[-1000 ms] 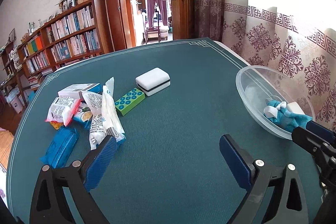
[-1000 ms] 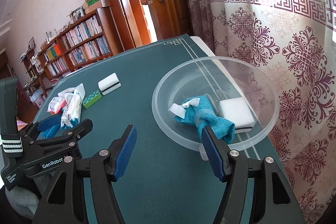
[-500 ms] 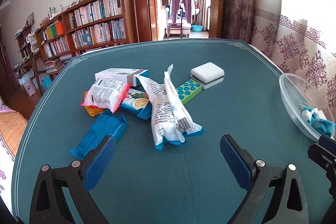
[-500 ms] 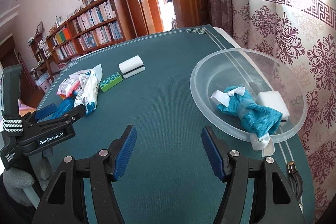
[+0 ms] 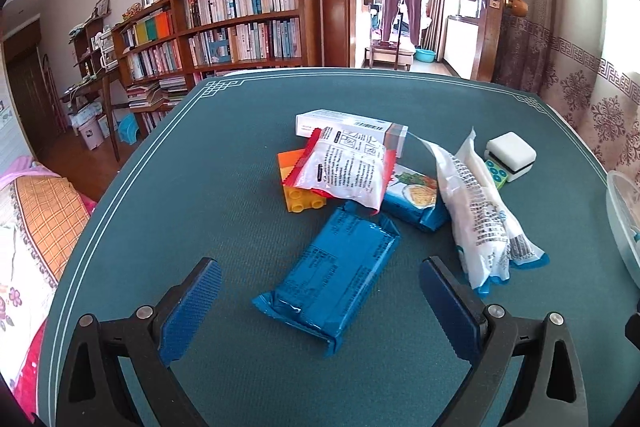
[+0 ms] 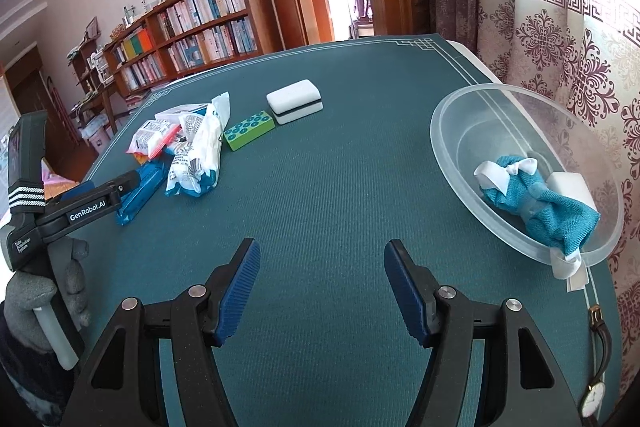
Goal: Organize objects
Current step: 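Withdraw both grippers from the bowl back toward the pile of items, then grasp the blue wrapped packet with the left gripper while the right gripper grasps the white snack bag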
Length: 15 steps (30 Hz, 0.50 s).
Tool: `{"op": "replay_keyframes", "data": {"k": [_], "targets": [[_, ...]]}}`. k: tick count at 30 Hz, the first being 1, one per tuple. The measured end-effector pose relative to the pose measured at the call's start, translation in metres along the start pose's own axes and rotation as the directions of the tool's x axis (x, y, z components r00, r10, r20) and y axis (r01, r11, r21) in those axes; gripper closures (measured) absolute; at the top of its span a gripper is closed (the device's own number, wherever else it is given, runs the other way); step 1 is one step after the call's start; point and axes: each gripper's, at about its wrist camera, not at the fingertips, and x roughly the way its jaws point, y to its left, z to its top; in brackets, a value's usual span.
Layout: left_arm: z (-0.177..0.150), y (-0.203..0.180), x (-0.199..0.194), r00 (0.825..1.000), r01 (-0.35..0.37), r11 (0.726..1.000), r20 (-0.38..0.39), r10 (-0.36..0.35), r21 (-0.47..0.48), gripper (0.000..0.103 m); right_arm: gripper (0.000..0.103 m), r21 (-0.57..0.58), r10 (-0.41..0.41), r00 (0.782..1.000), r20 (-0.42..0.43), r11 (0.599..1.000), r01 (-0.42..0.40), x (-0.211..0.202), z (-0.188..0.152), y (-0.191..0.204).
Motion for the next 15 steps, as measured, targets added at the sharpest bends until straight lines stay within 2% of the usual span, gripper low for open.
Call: {"op": "replay_keyframes", "data": {"k": [5,12,14,15], "targets": [[0.003,0.010,0.016,0.999,0.023,1.000,-0.038,-0.024,-0.017,0.002,0.037,-0.018,0.013,1.000,-0.018,1.000,-0.014,0.006,-0.001,0.010],[0.001,0.006,0.027,0.995,0.070,0.998,-0.075,-0.070,0.001,0.006,0.037,-0.038,0.017,0.999,-0.039,0.999,-0.019,0.015,-0.001,0.019],[0.000,0.003,0.031,0.993,0.079,0.997,-0.089,-0.077,0.013,0.013,0.037,-0.041,0.018,0.999,-0.046,0.999,-0.019,0.018,0.000,0.021],[-0.001,0.002,0.033,0.992,0.086,0.996,-0.098,-0.083,0.019,0.022,0.037,-0.044,0.020,0.999,-0.050,0.999,-0.022,0.020,0.000,0.023]]}}
